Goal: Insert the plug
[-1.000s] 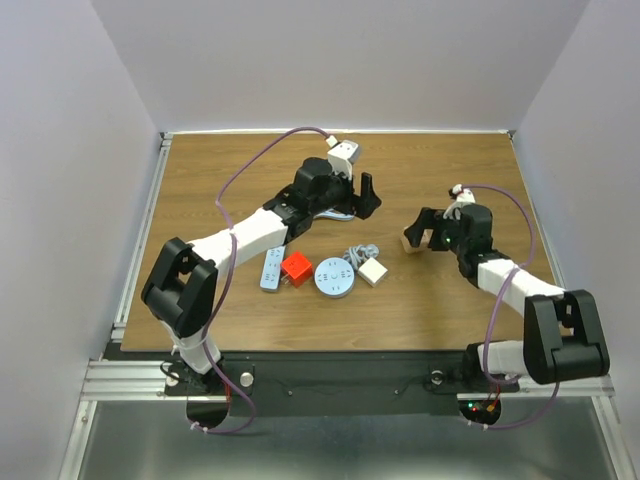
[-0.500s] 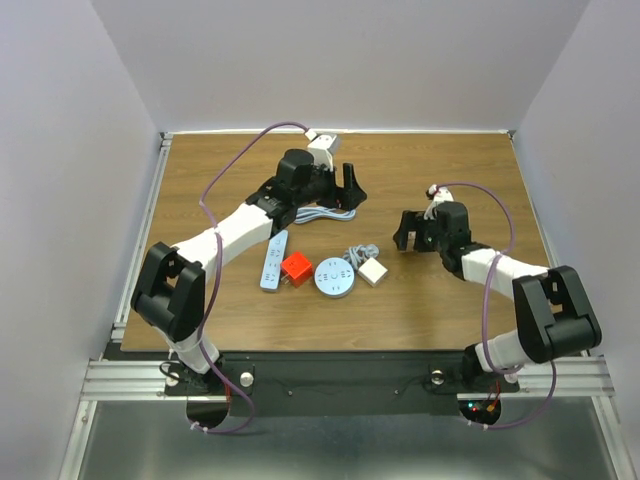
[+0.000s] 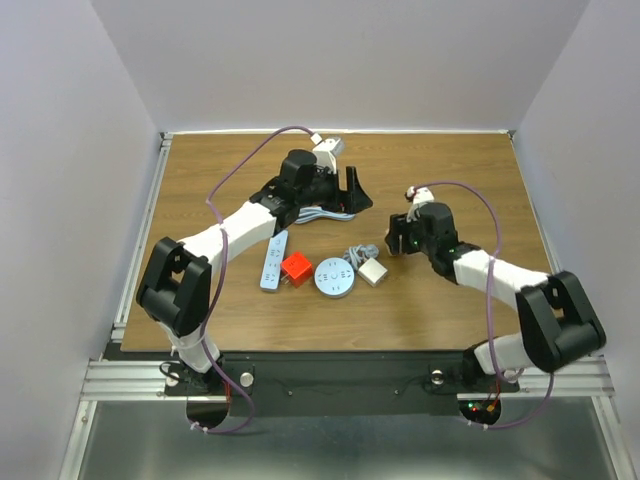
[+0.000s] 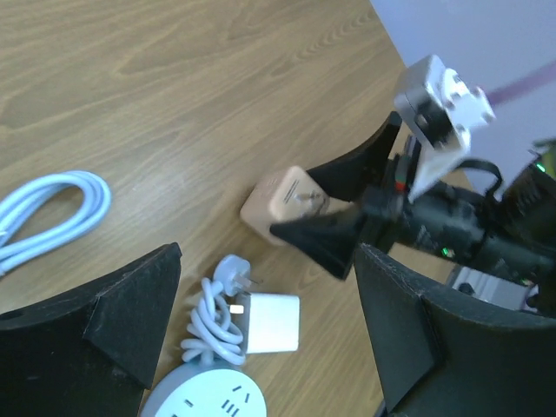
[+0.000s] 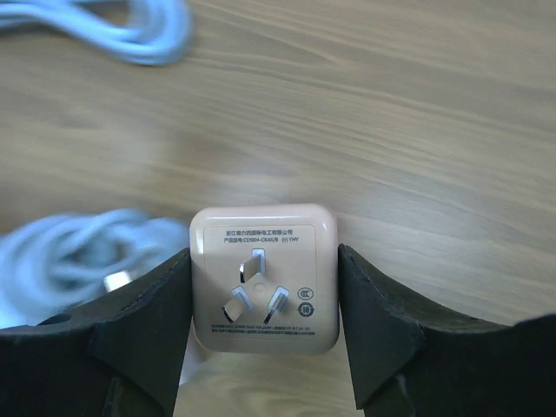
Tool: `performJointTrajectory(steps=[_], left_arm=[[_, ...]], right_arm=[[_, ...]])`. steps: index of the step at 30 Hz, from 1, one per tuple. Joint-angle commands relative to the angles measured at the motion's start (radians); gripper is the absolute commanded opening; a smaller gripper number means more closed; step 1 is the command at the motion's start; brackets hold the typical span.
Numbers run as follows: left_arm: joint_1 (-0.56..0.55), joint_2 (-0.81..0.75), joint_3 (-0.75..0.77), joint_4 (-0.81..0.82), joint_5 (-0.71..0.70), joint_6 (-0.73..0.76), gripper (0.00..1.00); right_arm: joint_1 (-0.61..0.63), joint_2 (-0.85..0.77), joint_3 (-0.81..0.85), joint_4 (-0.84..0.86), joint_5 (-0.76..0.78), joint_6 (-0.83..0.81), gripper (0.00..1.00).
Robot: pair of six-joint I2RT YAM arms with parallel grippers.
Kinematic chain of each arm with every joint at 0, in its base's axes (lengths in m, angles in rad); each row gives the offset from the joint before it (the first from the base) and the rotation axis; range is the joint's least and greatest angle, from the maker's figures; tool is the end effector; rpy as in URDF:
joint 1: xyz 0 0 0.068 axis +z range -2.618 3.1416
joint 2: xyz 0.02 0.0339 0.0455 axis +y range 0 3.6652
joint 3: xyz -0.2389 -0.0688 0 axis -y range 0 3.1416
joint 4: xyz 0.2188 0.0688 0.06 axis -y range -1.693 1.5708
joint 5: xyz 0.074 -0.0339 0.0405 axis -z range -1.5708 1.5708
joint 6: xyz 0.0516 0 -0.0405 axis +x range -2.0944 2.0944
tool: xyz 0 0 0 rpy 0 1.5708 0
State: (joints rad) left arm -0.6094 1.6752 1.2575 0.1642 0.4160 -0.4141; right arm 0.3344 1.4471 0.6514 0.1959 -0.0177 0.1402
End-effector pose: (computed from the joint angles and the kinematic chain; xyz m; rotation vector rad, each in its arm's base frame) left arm 0.3050 -0.2384 0.2868 0.4993 1.8803 -1.0810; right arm 0.2738 0.0961 0.1654 -0.2220 2.1738 0.2898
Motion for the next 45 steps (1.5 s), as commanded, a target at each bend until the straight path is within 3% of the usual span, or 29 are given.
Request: performJointTrajectory(steps=[1, 8, 15, 32, 45], left_arm=[[0.005, -0.002, 0.036, 0.029, 0.115, -0.023, 0.92], [0.051, -0.035, -0.061, 0.152, 0.299, -0.12, 0.9], [0.051, -0.046, -0.105, 0.277, 0.427, -0.222, 0.9], [0.004, -0.016, -0.142, 0.425, 0.501, -0.339, 0.9], [-0.016, 0.014, -0.185, 0.428, 0.495, -0.35, 0.87]], right_arm=[[0.104, -0.198, -0.001, 0.028, -0.086, -0.083, 0.0], [0.107, -0.408, -0.018, 0.013, -0.224, -0.103, 0.0], [0.109, -0.406, 0.033, 0.008, -0.369, -0.09, 0.0], [0.109, -0.43, 0.053, 0.051, -0.433, -0.062, 0.01], [0.11, -0.447, 0.053, 0.091, -0.418, -0.065, 0.01]])
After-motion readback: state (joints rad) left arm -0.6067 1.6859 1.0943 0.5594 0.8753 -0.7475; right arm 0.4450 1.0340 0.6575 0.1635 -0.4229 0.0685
